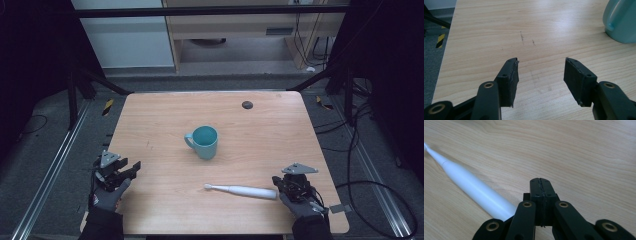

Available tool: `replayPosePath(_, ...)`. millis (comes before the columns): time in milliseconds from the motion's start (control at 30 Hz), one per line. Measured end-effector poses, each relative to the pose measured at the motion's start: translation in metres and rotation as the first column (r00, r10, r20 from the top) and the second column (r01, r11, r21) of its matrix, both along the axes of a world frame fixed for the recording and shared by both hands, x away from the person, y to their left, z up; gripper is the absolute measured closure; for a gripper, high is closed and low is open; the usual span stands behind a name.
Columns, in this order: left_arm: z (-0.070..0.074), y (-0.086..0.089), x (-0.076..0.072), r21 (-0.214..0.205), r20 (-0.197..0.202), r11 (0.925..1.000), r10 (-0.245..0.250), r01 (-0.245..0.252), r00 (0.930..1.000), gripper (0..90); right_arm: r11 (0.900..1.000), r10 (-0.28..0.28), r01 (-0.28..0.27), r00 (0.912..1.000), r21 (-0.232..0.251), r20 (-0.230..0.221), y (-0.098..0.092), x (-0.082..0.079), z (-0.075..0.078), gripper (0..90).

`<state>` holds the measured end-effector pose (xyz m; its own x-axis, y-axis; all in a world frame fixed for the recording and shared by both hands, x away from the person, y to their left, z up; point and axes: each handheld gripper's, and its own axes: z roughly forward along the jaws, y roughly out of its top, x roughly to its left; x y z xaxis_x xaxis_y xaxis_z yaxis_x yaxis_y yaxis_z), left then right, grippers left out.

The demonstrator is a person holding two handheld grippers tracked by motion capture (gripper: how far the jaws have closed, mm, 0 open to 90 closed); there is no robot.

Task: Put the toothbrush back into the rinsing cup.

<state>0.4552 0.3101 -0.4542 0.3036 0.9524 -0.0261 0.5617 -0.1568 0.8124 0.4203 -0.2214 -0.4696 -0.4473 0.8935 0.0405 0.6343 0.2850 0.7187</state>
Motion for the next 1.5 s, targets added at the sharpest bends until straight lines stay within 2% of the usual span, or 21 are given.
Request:
replayPosePath(167, -0.001, -0.001, 0.001, 0.003, -0.010, 1.0000, -0.006, 0.006, 0.9999, 42.9, 0.9998, 0.018, -0.018, 0.9993, -0.002, -0.032, 0.004, -0.001, -0.005, 90.0)
replayPosePath(567, -0.002, -0.002, 0.001, -0.001, -0.016, 0.9999, -0.014, 0.014, 0.9998, 41.0, 0.9995, 0.026, -0.027, 0.9978, -0.013, -0.060, 0.005, -0.004, -0.010, 90.0)
replayPosePath(900, -0.002, -0.001, 0.001, 0.000, -0.014, 0.9999, -0.013, 0.013, 0.9998, 40.6, 0.9986, 0.042, -0.044, 0.9968, -0.029, -0.068, 0.007, -0.010, -0.012, 89.4)
replayPosePath(1500, -0.001, -0.002, 0.001, -0.003, -0.011, 0.9998, -0.021, 0.021, 0.9997, 40.2, 0.9973, 0.067, -0.070, 0.9941, -0.025, -0.085, 0.013, -0.021, -0.014, 88.6)
